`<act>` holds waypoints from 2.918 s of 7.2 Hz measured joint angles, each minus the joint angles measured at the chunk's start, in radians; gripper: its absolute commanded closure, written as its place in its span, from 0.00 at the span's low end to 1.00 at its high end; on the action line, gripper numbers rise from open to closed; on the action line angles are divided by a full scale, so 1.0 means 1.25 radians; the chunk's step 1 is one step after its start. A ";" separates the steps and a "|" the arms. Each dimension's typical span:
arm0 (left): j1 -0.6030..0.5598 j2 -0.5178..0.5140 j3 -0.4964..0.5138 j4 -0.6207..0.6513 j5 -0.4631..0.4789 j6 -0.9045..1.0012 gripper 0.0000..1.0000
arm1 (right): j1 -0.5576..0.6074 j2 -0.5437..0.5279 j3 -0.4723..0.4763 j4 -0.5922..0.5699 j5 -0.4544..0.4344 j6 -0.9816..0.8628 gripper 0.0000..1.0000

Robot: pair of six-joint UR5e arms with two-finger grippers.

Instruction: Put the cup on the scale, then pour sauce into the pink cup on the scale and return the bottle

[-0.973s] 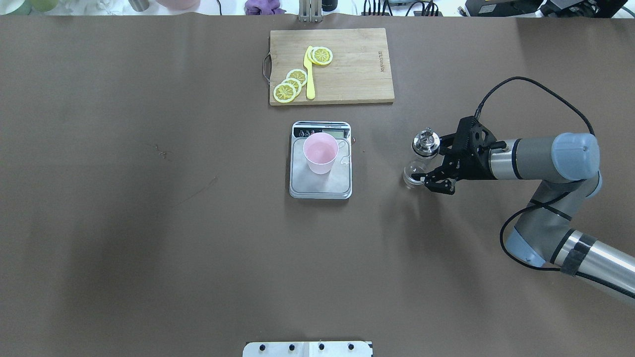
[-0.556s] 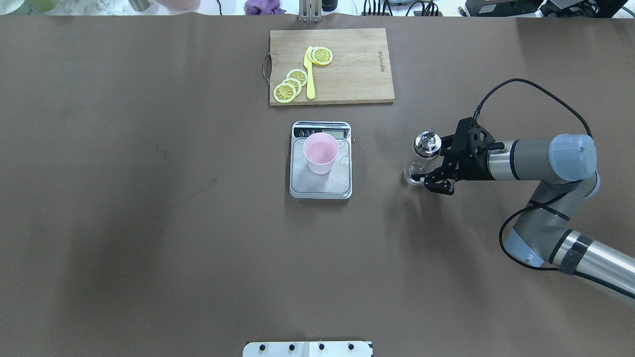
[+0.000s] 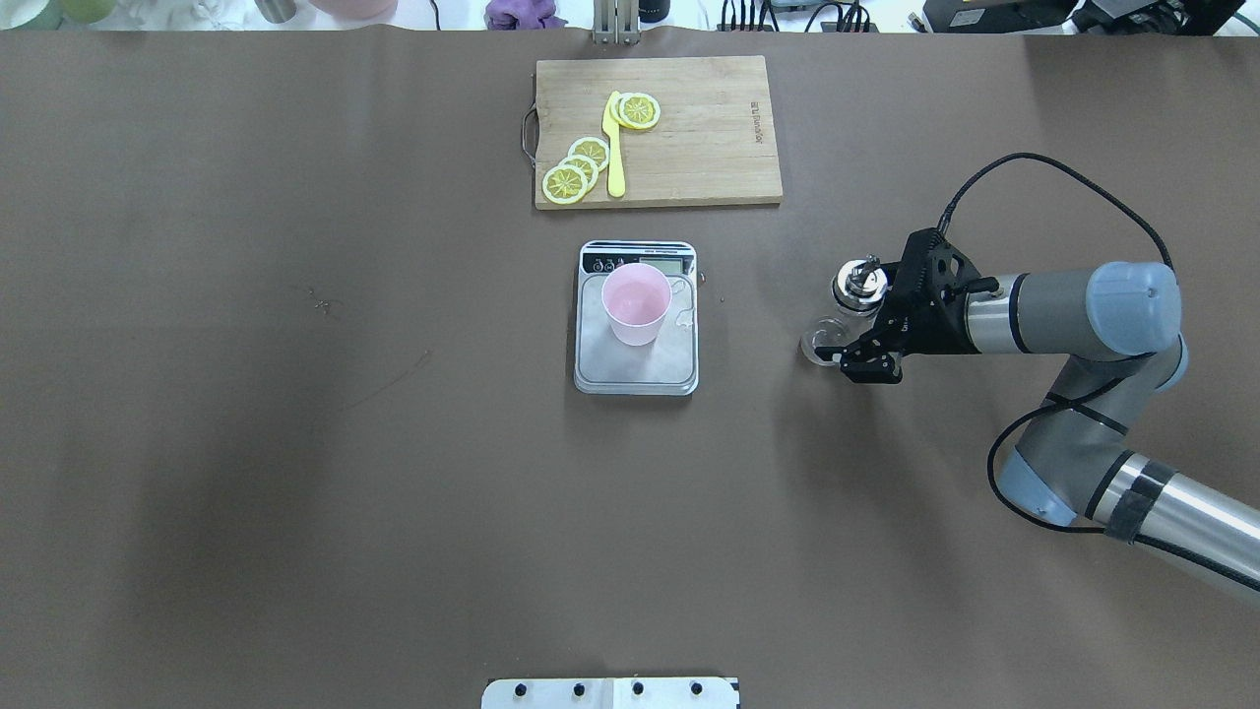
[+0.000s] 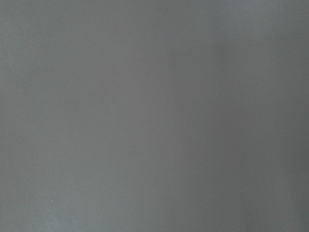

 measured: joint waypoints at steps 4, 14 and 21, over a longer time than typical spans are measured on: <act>0.000 0.000 0.000 0.000 -0.001 0.000 0.02 | 0.007 -0.006 0.001 0.003 0.009 0.004 0.00; 0.000 0.000 0.000 0.001 -0.006 0.000 0.02 | 0.263 -0.104 0.000 -0.055 0.160 0.123 0.00; 0.001 0.003 0.001 -0.001 -0.007 0.005 0.02 | 0.518 -0.111 0.026 -0.642 0.161 0.086 0.00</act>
